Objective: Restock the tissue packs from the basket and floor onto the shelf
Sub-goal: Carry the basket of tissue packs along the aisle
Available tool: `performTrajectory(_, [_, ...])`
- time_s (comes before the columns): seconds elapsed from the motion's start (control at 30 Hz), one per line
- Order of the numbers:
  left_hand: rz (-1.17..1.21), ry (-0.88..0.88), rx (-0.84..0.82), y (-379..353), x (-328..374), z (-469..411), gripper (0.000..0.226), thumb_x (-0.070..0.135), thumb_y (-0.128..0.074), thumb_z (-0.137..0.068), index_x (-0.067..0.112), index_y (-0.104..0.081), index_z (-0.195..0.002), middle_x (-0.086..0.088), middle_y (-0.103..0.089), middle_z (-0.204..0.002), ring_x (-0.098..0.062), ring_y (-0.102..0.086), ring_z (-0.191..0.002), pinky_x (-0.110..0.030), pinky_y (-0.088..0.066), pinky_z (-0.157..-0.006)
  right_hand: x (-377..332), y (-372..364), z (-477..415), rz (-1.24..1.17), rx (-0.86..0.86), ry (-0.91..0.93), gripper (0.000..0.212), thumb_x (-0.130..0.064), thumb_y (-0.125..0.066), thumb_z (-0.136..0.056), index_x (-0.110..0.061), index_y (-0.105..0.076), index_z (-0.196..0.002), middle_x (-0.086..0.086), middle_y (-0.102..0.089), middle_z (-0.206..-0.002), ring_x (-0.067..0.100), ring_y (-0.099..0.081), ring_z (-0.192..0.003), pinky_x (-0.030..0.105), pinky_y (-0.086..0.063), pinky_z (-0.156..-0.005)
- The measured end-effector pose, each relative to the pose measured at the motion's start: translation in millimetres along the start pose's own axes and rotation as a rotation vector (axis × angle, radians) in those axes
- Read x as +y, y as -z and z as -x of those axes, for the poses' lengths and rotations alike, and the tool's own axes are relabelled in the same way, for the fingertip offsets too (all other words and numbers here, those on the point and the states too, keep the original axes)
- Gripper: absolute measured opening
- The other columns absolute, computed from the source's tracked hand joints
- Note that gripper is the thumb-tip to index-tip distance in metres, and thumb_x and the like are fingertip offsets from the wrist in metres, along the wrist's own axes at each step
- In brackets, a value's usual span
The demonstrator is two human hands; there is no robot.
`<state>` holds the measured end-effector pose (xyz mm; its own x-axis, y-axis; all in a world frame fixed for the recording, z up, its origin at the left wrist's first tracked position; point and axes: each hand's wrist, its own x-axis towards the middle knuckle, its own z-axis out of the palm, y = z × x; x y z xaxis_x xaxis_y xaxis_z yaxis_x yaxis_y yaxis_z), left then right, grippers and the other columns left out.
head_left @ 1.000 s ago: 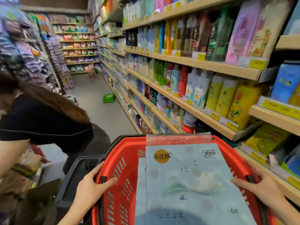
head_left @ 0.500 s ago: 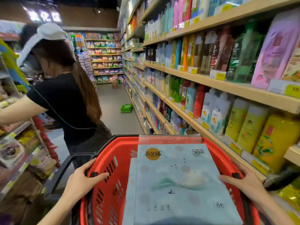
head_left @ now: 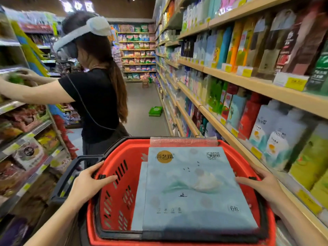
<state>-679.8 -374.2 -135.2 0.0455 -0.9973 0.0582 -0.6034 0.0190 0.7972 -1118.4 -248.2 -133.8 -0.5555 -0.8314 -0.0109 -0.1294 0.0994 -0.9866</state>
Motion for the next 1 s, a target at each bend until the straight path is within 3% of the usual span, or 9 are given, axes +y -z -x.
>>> performTrajectory(0.07, [-0.006,0.011,-0.003,-3,-1,-29,0.078,0.046,-0.081,-0.06,0.031,-0.05,-0.131,0.021,-0.061,-0.081,-0.006,-0.066,-0.069,-0.025,-0.051,-0.06,-3,-13,-26,-0.025,-0.014,-0.019,0.094,-0.021,-0.087,-0.051,-0.015,-0.045,-0.135,0.001,-0.062,-0.106,-0.003,-0.058,-0.066,0.02,-0.043,-0.056])
performTrajectory(0.17, [-0.02,0.001,-0.006,-5,3,-77,0.079,0.049,-0.08,-0.059,0.033,-0.05,-0.13,0.017,-0.065,-0.082,-0.008,-0.068,-0.069,-0.031,-0.054,-0.065,-12,-36,-59,-0.026,-0.028,0.019,0.122,-0.044,-0.09,-0.024,-0.014,-0.045,-0.134,-0.001,-0.06,-0.113,-0.002,-0.056,-0.075,0.018,-0.042,-0.059])
performTrajectory(0.3, [-0.003,-0.048,0.029,-3,18,-134,0.076,0.044,-0.081,-0.061,0.03,-0.052,-0.13,0.022,-0.062,-0.078,0.002,-0.062,-0.064,-0.019,-0.045,-0.057,-24,-63,-106,0.005,0.018,0.068,0.089,-0.008,-0.085,-0.055,-0.009,-0.045,-0.134,0.007,-0.055,-0.129,0.012,-0.055,-0.091,0.019,-0.041,-0.069])
performTrajectory(0.4, [-0.013,-0.069,0.047,-3,29,-172,0.076,0.04,-0.082,-0.061,0.026,-0.053,-0.13,0.004,-0.068,-0.102,-0.005,-0.058,-0.082,-0.023,-0.042,-0.069,-33,-81,-138,0.022,0.014,0.109,0.099,-0.018,-0.089,-0.045,-0.01,-0.045,-0.134,0.006,-0.052,-0.132,0.011,-0.049,-0.106,0.025,-0.036,-0.085])
performTrajectory(0.5, [-0.005,-0.065,0.052,-4,37,-208,0.077,0.04,-0.083,-0.06,0.025,-0.054,-0.129,-0.006,-0.064,-0.118,-0.013,-0.056,-0.101,-0.028,-0.04,-0.08,-44,-97,-171,0.014,-0.003,0.102,0.1,-0.026,-0.088,-0.045,-0.01,-0.045,-0.134,0.006,-0.053,-0.131,0.011,-0.05,-0.106,0.024,-0.04,-0.081])
performTrajectory(0.57, [0.002,-0.059,0.061,-6,41,-233,0.078,0.041,-0.083,-0.058,0.025,-0.054,-0.129,-0.007,-0.064,-0.12,-0.012,-0.055,-0.103,-0.029,-0.04,-0.083,-50,-107,-197,0.014,-0.009,0.121,0.122,-0.041,-0.086,-0.024,-0.01,-0.044,-0.135,0.003,-0.053,-0.128,0.012,-0.051,-0.106,0.025,-0.039,-0.082])
performTrajectory(0.73, [-0.011,-0.008,0.092,-22,50,-295,0.081,0.047,-0.084,-0.055,0.027,-0.055,-0.128,-0.008,-0.059,-0.128,-0.022,-0.049,-0.124,-0.038,-0.041,-0.096,-56,-133,-275,-0.014,-0.051,0.111,0.085,-0.01,-0.084,-0.057,-0.01,-0.046,-0.132,0.0,-0.06,-0.115,0.009,-0.059,-0.083,0.008,-0.046,-0.057])
performTrajectory(0.9, [0.002,0.024,0.129,-43,65,-359,0.082,0.047,-0.084,-0.053,0.028,-0.055,-0.128,-0.007,-0.057,-0.131,-0.024,-0.048,-0.125,-0.041,-0.041,-0.099,-62,-158,-361,-0.059,-0.075,0.113,0.073,-0.003,-0.08,-0.062,-0.009,-0.05,-0.127,-0.008,-0.063,-0.088,-0.013,-0.057,-0.051,0.004,-0.043,-0.046])
performTrajectory(1.0, [-0.003,0.047,0.15,-51,71,-394,0.083,0.046,-0.084,-0.053,0.027,-0.055,-0.128,-0.007,-0.057,-0.131,-0.024,-0.05,-0.123,-0.042,-0.043,-0.096,-75,-175,-406,-0.047,-0.129,0.141,0.082,-0.018,-0.086,-0.048,-0.011,-0.055,-0.123,-0.019,-0.065,-0.077,-0.012,-0.058,-0.052,0.005,-0.044,-0.047])
